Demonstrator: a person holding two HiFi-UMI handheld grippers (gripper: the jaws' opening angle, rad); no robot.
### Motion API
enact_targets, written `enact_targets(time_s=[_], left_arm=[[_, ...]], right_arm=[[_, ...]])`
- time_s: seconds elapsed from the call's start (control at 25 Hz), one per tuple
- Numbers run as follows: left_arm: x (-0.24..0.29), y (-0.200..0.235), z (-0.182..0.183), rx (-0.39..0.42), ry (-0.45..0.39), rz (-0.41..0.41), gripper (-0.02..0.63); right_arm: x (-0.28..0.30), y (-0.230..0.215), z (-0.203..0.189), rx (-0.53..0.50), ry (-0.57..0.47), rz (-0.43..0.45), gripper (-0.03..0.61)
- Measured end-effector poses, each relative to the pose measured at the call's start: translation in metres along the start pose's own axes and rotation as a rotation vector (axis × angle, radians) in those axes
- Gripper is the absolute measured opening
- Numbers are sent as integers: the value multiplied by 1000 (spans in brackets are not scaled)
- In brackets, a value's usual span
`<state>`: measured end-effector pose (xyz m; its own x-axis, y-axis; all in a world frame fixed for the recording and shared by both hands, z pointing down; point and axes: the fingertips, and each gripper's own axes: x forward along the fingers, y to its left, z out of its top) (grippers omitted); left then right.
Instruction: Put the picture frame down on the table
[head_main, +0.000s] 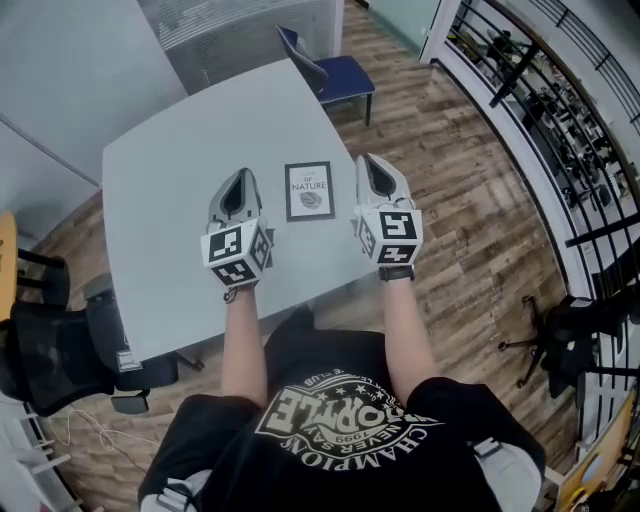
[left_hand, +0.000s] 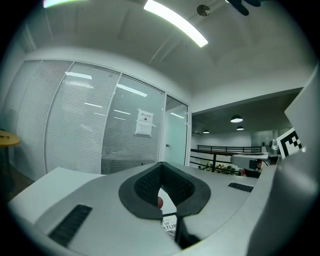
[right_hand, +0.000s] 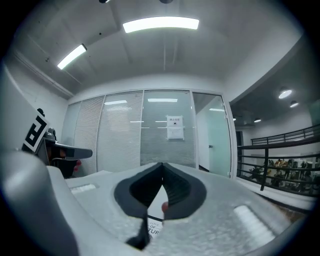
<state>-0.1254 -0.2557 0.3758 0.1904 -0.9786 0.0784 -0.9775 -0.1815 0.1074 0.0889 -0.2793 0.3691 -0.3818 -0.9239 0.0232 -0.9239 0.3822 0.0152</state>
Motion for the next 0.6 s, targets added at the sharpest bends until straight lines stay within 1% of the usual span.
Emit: enact_targets(time_s=[0.24,0.32,0.48,0.6], left_arm=[[-4,-6,9,54,-25,15,3],[-4,-4,5,70,-17,11,3],[-6,2,-6,75,13,-12,3],[0,7,-3,58,5,-3,3]], right_arm=[[-2,-3,0,0,-8,4,-2],[1,0,-2,0,-4,4,-2],[0,6,-5,-4,6,-8,-2],[7,5,-10,0,20,-15,-2]])
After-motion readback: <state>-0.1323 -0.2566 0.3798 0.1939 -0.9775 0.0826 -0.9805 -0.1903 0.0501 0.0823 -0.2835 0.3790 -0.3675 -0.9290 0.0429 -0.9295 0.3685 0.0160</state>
